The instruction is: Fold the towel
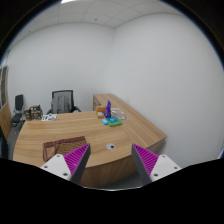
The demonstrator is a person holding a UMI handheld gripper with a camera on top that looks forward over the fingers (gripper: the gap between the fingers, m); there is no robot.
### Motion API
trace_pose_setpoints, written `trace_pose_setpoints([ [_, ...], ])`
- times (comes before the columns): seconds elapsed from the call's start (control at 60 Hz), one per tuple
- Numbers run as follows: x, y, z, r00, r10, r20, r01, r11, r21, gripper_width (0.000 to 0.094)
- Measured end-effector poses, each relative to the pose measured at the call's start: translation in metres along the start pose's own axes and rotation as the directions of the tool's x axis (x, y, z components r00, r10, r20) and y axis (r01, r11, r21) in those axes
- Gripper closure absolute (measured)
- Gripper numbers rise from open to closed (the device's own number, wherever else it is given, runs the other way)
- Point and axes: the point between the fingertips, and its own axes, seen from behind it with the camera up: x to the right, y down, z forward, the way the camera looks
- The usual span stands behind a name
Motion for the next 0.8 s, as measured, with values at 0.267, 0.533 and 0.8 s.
trace_pose_setpoints([
  [0.267,-0.002,0.048,0.014,1.0,0.001,0.01,0.0,0.997,-0.078,0.008],
  [0.533,-0.07,0.162,0.034,0.996,-0.043,0.081,0.06,0.974,-0.218,0.0081],
  [0.8,-0.253,0.216,0.059,0.934,-0.063,0.353,0.162,0.952,-0.259,0.0073],
])
